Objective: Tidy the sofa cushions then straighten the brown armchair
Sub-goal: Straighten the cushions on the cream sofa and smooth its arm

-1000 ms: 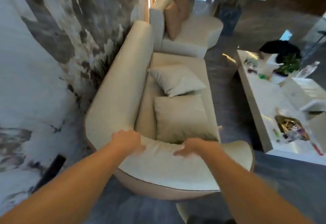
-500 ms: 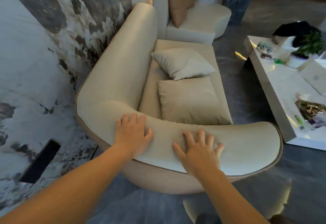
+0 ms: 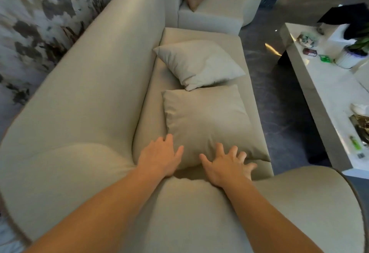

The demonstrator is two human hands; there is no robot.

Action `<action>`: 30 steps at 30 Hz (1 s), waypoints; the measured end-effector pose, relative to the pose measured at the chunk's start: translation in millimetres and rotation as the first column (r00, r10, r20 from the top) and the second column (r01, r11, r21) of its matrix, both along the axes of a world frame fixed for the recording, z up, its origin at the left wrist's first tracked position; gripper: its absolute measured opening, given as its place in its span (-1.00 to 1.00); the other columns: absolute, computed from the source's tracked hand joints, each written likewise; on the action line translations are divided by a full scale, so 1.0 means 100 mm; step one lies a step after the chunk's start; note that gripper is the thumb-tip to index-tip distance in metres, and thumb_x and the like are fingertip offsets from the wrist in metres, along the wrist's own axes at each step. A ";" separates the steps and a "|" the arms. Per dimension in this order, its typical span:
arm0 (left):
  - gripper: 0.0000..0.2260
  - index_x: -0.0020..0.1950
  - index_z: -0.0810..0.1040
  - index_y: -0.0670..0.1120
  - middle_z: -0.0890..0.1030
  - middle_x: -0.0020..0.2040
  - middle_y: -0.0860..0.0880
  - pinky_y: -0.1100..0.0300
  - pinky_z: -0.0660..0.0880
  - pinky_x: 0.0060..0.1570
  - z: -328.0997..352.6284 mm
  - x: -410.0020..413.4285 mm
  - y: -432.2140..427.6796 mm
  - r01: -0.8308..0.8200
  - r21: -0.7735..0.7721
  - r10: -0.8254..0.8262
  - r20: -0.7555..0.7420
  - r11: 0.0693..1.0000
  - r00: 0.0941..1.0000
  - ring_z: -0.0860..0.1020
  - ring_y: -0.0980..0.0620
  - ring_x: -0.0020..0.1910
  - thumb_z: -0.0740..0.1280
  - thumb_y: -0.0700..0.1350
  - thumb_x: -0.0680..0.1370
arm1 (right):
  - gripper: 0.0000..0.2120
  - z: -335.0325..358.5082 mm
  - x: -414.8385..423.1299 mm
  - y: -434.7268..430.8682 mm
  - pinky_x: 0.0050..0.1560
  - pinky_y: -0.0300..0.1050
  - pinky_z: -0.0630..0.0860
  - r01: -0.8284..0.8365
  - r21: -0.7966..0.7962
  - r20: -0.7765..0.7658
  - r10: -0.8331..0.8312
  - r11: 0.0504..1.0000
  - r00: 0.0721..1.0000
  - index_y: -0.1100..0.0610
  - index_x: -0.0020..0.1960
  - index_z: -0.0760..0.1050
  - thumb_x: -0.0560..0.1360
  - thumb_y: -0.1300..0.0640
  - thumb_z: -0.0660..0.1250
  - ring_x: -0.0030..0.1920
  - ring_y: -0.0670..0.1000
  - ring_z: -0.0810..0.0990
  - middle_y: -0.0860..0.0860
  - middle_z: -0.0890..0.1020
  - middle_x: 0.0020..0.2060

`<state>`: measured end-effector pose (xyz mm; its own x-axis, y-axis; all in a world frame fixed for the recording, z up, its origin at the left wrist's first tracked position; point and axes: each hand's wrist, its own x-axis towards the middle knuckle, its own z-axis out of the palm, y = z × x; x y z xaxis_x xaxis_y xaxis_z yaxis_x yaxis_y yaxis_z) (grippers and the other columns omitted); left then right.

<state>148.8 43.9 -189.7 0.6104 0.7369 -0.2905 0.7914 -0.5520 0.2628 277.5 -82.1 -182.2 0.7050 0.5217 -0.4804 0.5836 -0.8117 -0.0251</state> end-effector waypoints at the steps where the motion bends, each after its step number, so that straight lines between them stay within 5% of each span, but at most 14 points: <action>1: -0.54 0.27 0.36 -0.06 0.51 0.24 -0.18 -0.07 0.42 0.13 -0.08 0.04 0.05 -0.009 -0.031 0.008 -0.017 0.999 1.000 0.48 -0.23 0.23 0.07 0.25 0.57 | -0.27 -0.09 0.08 0.04 0.36 0.52 0.04 0.012 -0.038 -0.021 -0.013 0.999 1.000 -0.12 0.54 -0.01 0.47 -0.44 -0.11 0.48 0.34 0.07 0.20 0.12 0.53; 6: -0.40 0.47 0.18 -0.09 0.40 0.37 -0.19 -0.10 0.39 0.24 -0.42 0.31 0.43 -0.011 -0.141 0.001 -0.072 0.990 0.997 0.42 -0.27 0.31 0.07 0.27 0.57 | -0.26 -0.35 0.55 0.27 0.38 0.54 0.06 0.169 -0.088 -0.066 -0.175 0.982 0.982 -0.17 0.57 -0.17 0.49 -0.45 -0.11 0.52 0.37 0.02 0.17 -0.01 0.58; 9: -0.24 0.57 -0.05 -0.04 0.24 0.49 -0.20 -0.12 0.30 0.34 -0.64 0.67 0.87 -0.176 -0.290 0.190 0.023 0.941 0.981 0.32 -0.30 0.40 0.10 0.34 0.53 | -0.30 -0.45 1.06 0.51 0.39 0.52 0.07 0.266 0.009 -0.048 -0.265 0.964 0.963 -0.26 0.54 -0.23 0.51 -0.43 -0.05 0.53 0.36 -0.01 0.10 -0.09 0.60; 13: -0.08 0.58 -0.21 0.08 -0.03 0.58 -0.23 -0.11 0.11 0.45 -1.02 1.26 1.45 -0.271 -0.484 0.341 0.059 0.832 0.938 0.11 -0.23 0.53 0.21 0.41 0.43 | -0.28 -0.70 1.73 0.82 0.51 0.32 -0.03 0.441 0.181 -0.159 -0.416 0.879 0.895 -0.30 0.54 -0.14 0.49 -0.42 0.09 0.56 0.30 -0.03 0.18 -0.04 0.60; 17: -0.11 0.52 -0.23 0.28 -0.21 0.58 -0.20 -0.12 0.01 0.47 -1.38 1.59 1.50 -0.305 -0.569 0.403 0.050 0.763 0.914 -0.03 -0.19 0.56 0.24 0.45 0.38 | -0.16 -1.20 1.99 1.04 0.44 0.49 -0.12 0.497 0.155 -0.257 -0.451 0.853 0.855 -0.43 0.47 -0.27 0.28 -0.60 -0.07 0.56 0.30 -0.10 0.08 -0.11 0.61; 20: -0.14 0.50 -0.13 0.38 -0.12 0.57 -0.14 -0.07 0.09 0.45 -1.35 1.68 1.46 -0.372 -0.527 0.497 0.114 0.764 0.860 0.12 -0.24 0.51 0.29 0.45 0.34 | -0.14 -1.36 2.15 1.04 0.44 0.49 -0.09 0.529 0.201 -0.318 -0.456 0.824 0.831 -0.49 0.43 -0.22 0.18 -0.66 -0.10 0.54 0.34 0.00 0.01 -0.04 0.60; 23: -0.17 0.54 0.05 0.26 0.05 0.49 -0.14 0.12 0.19 0.39 -0.95 1.77 1.36 -0.371 -0.447 0.488 0.179 0.814 0.854 0.28 -0.16 0.41 0.41 0.30 0.38 | -0.19 -1.28 2.23 0.92 0.48 0.39 -0.07 0.599 0.185 -0.392 -0.500 0.779 0.772 -0.49 0.44 -0.16 0.25 -0.63 -0.03 0.51 0.39 0.05 0.11 0.03 0.58; 26: -0.25 0.54 0.20 0.09 0.18 0.39 -0.13 0.26 0.21 0.30 -0.33 1.75 1.39 -0.295 -0.301 0.378 0.268 0.907 0.886 0.33 -0.08 0.31 0.45 0.14 0.42 | -0.22 -1.13 2.02 0.96 0.51 0.31 -0.01 0.695 0.198 -0.505 -0.536 0.692 0.677 -0.38 0.50 -0.03 0.33 -0.57 0.00 0.49 0.34 0.17 0.19 0.19 0.55; 30: -0.29 0.50 0.26 0.03 0.15 0.39 -0.12 0.16 0.25 0.36 0.54 1.53 1.90 -0.130 -0.080 0.145 0.226 0.988 0.963 0.34 -0.15 0.32 0.46 0.10 0.42 | -0.36 -0.89 1.33 1.33 0.54 0.10 0.09 0.792 0.186 -0.747 -0.440 0.582 0.499 -0.10 0.55 0.17 0.55 -0.32 0.12 0.52 0.19 0.24 0.10 0.26 0.55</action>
<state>301.5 233.5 -135.6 0.5605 0.8029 -0.2030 0.7721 -0.4179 0.4788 410.9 51.3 -271.3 0.5952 0.3217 -0.7364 -0.3604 -0.7121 -0.6025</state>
